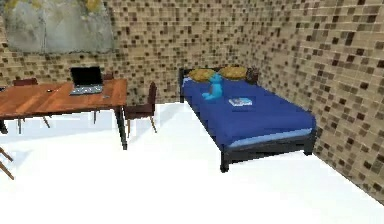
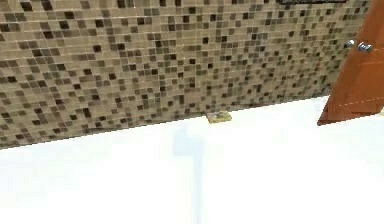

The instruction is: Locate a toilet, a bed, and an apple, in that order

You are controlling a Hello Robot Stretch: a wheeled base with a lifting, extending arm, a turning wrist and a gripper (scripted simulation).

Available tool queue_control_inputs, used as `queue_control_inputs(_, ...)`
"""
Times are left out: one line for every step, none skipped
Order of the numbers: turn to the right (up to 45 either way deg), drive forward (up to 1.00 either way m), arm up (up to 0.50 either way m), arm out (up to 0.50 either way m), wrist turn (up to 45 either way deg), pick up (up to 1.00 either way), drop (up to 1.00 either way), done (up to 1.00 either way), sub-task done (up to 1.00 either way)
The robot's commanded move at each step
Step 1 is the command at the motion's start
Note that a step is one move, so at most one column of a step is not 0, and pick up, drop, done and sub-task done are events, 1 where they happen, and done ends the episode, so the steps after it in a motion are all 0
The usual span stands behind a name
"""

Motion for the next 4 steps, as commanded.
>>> queue_control_inputs(3.0,0.00,0.00,0.00,0.0,0.00,0.00,0.00,0.00)
queue_control_inputs(0.0,0.85,0.00,0.00,0.0,0.00,0.00,0.00,0.00)
queue_control_inputs(12.0,0.00,0.00,0.00,0.0,0.00,0.00,0.00,0.00)
queue_control_inputs(0.0,0.00,0.00,0.00,0.0,0.00,0.00,0.00,1.00)
